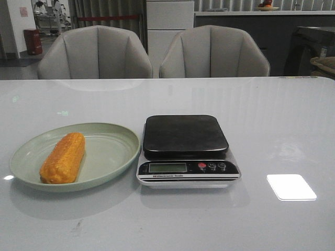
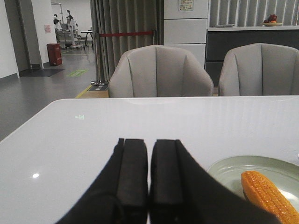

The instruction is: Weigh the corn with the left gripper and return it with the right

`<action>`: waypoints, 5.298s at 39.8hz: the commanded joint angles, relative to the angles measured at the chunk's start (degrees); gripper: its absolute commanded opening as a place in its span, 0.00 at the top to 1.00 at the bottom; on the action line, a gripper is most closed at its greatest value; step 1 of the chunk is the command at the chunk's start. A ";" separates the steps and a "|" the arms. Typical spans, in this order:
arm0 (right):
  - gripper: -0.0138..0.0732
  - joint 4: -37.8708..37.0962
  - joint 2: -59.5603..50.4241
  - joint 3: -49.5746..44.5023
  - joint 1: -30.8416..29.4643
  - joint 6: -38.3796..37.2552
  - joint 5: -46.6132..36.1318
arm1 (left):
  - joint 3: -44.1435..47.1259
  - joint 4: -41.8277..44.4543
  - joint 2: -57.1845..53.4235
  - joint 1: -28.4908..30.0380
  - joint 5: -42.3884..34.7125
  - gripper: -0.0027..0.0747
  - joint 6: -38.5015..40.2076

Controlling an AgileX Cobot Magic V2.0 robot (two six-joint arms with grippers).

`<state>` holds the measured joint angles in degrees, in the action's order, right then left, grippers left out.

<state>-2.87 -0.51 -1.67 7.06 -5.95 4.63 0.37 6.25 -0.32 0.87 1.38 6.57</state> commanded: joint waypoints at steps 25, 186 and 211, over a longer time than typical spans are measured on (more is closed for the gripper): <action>0.63 -0.07 -1.12 -0.38 -0.42 -0.03 -4.30 | 1.80 -0.50 -1.11 0.14 -4.77 0.82 0.13; 0.63 -0.07 -1.17 -0.38 -0.42 -0.03 -4.63 | -60.59 -18.17 98.49 -24.83 25.44 0.80 1.75; 0.63 -0.07 -1.17 -0.38 -0.42 -0.03 -4.63 | -75.30 -26.14 103.59 -39.35 20.80 0.66 1.65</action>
<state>-2.87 -0.51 -1.67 7.06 -5.95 4.63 -72.33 -17.31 103.77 -37.37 25.62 8.09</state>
